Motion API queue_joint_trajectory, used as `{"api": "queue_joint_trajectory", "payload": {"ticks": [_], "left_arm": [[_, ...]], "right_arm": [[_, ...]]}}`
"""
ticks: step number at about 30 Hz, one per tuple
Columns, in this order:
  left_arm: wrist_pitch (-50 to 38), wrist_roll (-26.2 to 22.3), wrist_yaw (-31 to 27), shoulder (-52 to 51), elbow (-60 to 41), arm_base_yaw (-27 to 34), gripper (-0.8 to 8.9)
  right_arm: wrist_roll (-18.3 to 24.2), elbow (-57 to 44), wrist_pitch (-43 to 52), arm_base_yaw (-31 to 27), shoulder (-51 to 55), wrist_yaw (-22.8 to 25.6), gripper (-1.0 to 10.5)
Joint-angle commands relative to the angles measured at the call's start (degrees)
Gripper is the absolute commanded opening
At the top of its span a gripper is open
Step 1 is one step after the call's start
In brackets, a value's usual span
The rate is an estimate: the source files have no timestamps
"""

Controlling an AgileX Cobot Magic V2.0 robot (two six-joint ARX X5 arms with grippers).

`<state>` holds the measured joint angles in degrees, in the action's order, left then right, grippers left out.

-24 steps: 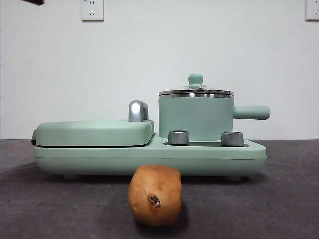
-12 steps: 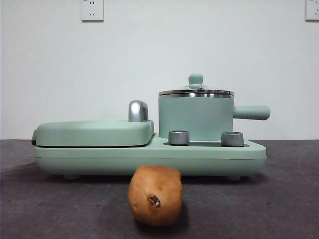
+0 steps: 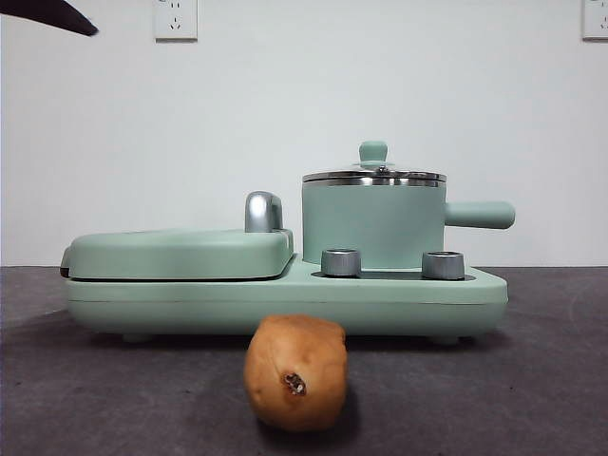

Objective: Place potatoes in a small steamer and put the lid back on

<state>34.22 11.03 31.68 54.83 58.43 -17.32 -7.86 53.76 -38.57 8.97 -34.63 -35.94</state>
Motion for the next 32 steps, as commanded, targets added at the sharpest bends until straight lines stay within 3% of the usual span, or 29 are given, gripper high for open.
{"api": "queue_joint_trajectory", "payload": {"ticks": [1, 6, 14, 28, 32], "left_arm": [[-1.9, 1.9, 0.3, 2.6, 2.0, -1.9, 4.73], [-2.5, 1.9, 0.2, 8.7, 6.4, -5.8, 4.73], [0.3, -0.2, -2.3, 23.9, 21.5, -12.5, 4.73], [9.7, -11.1, -24.1, 51.8, 52.2, -22.6, 4.71], [9.3, -10.8, -25.8, 57.7, 58.4, -23.4, 4.65]], "right_arm": [[0.3, 1.0, 0.4, 0.2, -0.5, -0.1, 4.9], [-0.5, 1.0, 0.4, 0.2, -1.0, -0.1, 4.9], [-0.7, 1.0, 0.4, 0.2, -1.2, 0.0, 4.9], [-0.7, 1.0, 0.3, 0.2, -1.3, 0.0, 4.9], [-1.0, 1.0, 0.3, 0.2, -1.3, 0.0, 4.9]]}}
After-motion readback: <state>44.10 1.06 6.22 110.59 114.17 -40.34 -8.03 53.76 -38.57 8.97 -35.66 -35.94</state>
